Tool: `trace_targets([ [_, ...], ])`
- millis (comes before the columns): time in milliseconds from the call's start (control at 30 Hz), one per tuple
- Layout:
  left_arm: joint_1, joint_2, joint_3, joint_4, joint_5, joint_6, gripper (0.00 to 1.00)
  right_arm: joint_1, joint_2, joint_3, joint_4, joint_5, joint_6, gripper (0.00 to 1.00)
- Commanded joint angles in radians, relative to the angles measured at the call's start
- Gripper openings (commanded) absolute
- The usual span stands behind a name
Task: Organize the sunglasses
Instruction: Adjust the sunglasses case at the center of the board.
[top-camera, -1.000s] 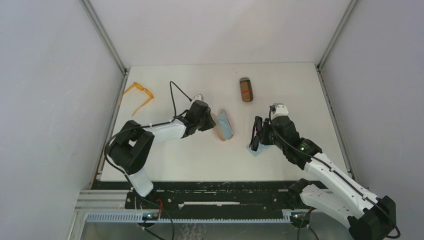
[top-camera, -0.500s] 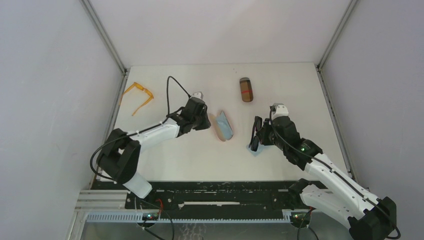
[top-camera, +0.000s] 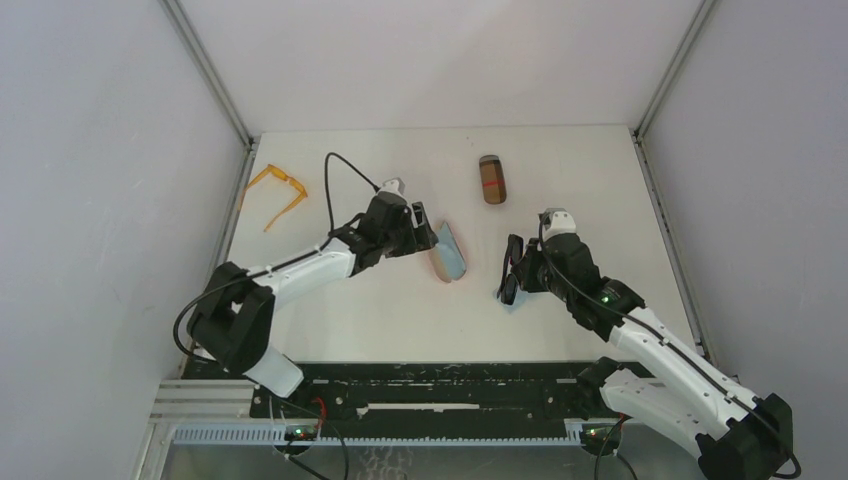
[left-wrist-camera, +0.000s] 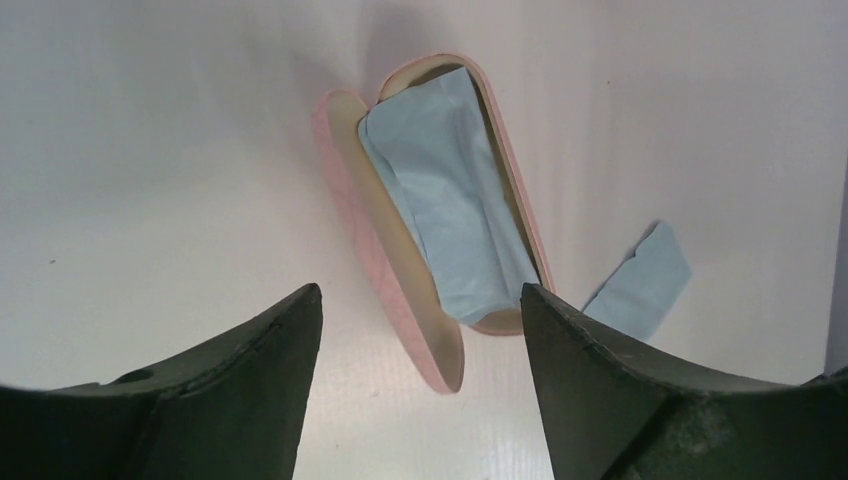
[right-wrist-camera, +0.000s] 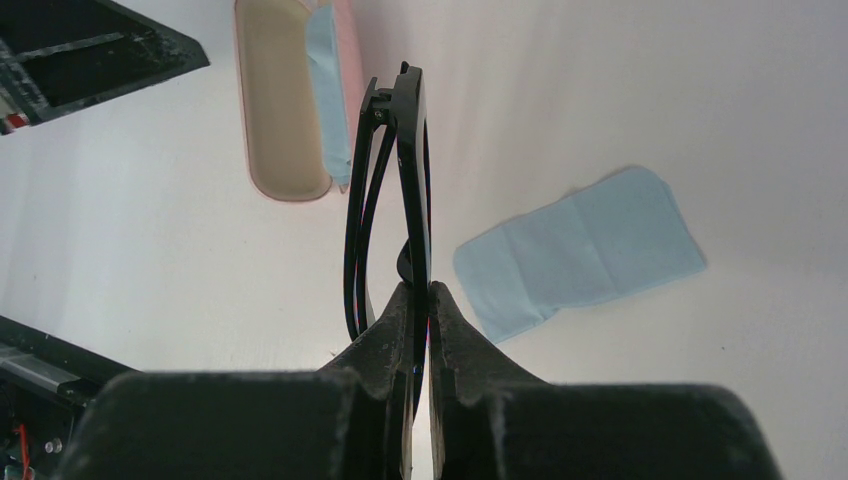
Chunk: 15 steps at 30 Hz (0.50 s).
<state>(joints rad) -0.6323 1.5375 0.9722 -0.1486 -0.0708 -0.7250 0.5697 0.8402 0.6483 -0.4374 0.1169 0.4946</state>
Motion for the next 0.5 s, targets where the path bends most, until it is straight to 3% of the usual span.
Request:
trace_targets([
  [0,-0.003,0.065,-0.004,0.103,0.032,-0.088,0.77,-0.007,-0.025,0.004,0.037,-0.001,0.005,0.0],
  [267,-0.006,0.154,0.028,0.113,0.027,-0.128,0.72,-0.008,-0.028,0.003,0.032,0.007,0.001,0.0],
  [467,-0.006,0.21,0.05,0.14,0.059,-0.129,0.58,-0.008,-0.024,-0.004,0.038,0.004,0.004,0.0],
])
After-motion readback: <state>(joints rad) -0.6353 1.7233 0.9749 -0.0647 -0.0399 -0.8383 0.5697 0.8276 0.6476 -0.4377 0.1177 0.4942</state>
